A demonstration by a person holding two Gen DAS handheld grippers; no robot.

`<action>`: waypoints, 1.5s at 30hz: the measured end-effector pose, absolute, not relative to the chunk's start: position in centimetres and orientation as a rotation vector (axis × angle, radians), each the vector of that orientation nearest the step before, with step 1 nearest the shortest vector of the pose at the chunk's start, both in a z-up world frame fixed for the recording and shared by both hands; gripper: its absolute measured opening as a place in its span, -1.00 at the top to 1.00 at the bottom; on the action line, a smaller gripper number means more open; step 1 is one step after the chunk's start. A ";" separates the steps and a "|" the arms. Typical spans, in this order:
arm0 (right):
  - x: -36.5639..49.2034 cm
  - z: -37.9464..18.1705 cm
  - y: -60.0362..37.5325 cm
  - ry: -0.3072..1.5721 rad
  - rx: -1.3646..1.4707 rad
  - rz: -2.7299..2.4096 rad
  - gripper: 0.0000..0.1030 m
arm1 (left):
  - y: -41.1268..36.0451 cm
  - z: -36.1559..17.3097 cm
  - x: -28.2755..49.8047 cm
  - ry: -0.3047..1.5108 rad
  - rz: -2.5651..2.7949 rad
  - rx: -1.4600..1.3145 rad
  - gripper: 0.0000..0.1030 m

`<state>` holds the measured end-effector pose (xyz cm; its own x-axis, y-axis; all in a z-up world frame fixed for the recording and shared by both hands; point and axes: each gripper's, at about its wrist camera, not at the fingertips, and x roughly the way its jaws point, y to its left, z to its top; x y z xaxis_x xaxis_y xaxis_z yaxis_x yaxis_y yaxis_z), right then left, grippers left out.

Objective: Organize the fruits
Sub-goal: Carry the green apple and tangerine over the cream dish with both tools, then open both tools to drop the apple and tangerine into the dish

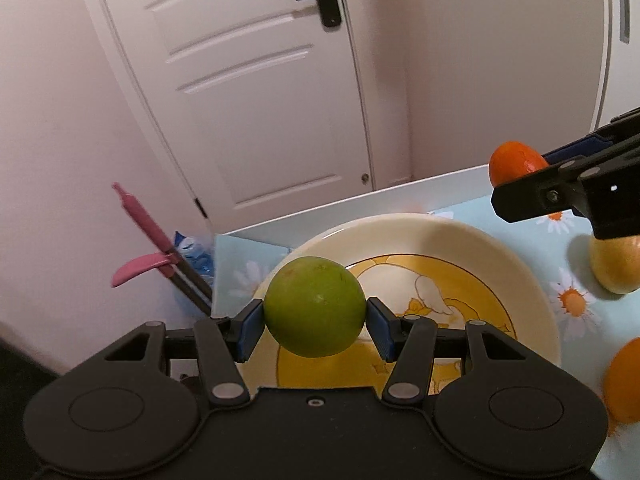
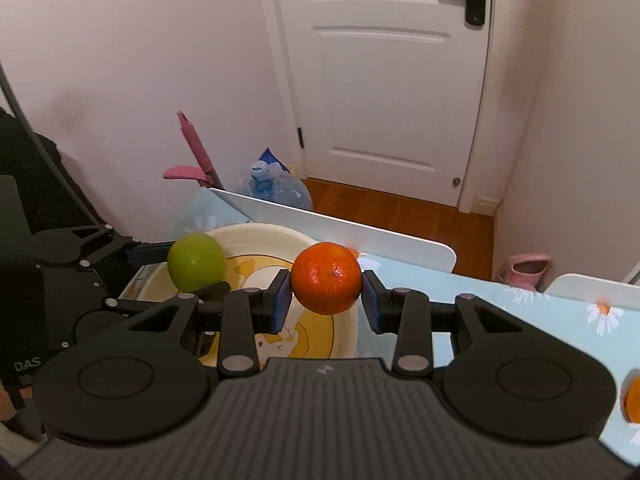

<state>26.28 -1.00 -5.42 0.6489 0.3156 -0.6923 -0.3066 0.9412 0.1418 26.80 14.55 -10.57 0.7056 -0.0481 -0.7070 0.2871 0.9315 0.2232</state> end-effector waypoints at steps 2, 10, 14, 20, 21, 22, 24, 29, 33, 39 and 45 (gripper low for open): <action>26.6 -5.6 -1.1 0.794 0.015 0.343 -0.02 | 14.4 -11.0 27.4 0.772 -0.203 0.333 -0.15; 27.0 -5.7 -1.3 0.806 0.015 0.332 -0.02 | 14.2 -11.5 27.8 0.769 -0.223 0.320 -0.56; 26.9 -5.6 -1.4 0.813 0.010 0.355 -0.02 | 14.7 -10.5 26.3 0.755 -0.212 0.313 -0.73; 27.0 -5.9 -0.9 0.826 -0.046 0.421 -0.02 | 15.1 -9.3 23.6 0.776 -0.160 0.276 -0.82; 27.0 -6.1 -0.6 0.826 -0.061 0.435 -0.02 | 15.2 -9.2 23.1 0.781 -0.150 0.267 -0.82; 27.0 -6.2 -0.4 0.828 -0.076 0.449 -0.02 | 15.2 -9.0 22.9 0.786 -0.143 0.259 -0.82; 27.1 -6.6 0.4 0.828 -0.104 0.479 -0.02 | 15.3 -8.9 22.1 0.795 -0.125 0.245 -0.82; 27.8 -8.1 2.1 0.827 -0.175 0.532 -0.02 | 15.7 -8.6 20.5 0.813 -0.086 0.215 -0.82; 28.4 -9.4 3.4 0.829 -0.219 0.552 -0.02 | 16.2 -8.7 19.9 0.819 -0.063 0.191 -0.82; 28.9 -10.9 4.3 0.834 -0.254 0.577 -0.03 | 16.6 -9.0 19.6 0.822 -0.049 0.171 -0.82; 28.5 -10.6 4.1 0.812 -0.230 0.565 -0.98 | 16.6 -9.2 19.8 0.830 -0.066 0.174 -0.82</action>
<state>28.52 4.13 -10.56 0.5511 0.3873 -0.7391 -0.5588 0.8291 0.0177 19.76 16.59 -9.16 0.6740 0.0098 -0.7386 0.1257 0.9838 0.1278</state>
